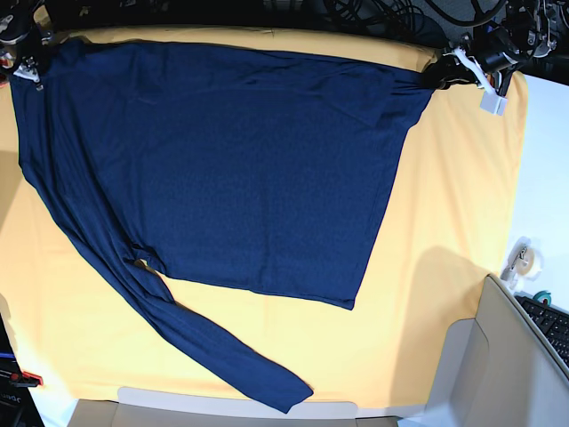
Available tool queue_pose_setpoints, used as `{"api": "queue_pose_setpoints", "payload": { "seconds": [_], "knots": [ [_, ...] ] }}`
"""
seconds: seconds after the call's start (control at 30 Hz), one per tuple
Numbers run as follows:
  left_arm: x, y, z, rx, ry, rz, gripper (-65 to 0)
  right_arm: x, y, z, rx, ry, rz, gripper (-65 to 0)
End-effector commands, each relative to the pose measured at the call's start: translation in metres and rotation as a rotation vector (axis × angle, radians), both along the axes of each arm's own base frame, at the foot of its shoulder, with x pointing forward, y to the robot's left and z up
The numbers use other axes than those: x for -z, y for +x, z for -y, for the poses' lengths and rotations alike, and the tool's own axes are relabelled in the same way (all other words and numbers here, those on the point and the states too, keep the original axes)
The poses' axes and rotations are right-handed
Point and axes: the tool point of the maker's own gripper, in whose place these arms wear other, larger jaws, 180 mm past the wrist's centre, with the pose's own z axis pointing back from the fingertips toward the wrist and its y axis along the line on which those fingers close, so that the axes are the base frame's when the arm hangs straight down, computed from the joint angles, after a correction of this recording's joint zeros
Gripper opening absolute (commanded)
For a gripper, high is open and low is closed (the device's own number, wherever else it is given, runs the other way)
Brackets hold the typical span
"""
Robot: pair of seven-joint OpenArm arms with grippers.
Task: Fold the T-shirt properly
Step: 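Release the shirt and raise the left gripper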
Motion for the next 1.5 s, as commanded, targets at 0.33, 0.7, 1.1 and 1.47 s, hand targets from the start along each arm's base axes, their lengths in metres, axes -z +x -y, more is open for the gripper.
{"api": "queue_pose_setpoints", "payload": {
  "seconds": [0.33,0.7,1.1,1.47],
  "knots": [
    [0.017,-0.027,-0.007,0.059,0.076,-0.123,-52.5,-0.007,-0.009,0.003,-0.005,-0.031,-0.012,-44.5],
    [0.016,-0.026,-0.006,0.06,0.072,-0.121,-52.4,-0.053,-0.001,0.009,-0.057,-0.161,0.043,-44.2],
    [-0.006,-0.015,0.014,0.173,0.086,-0.077,-47.7,-0.077,-0.01,0.012,-0.057,-0.192,0.041,-44.2],
    [-0.006,-0.016,0.013,0.176,0.089,-0.084,-47.5,-0.075,-0.01,0.011,-0.05,-0.184,0.045,-44.2]
  ]
}}
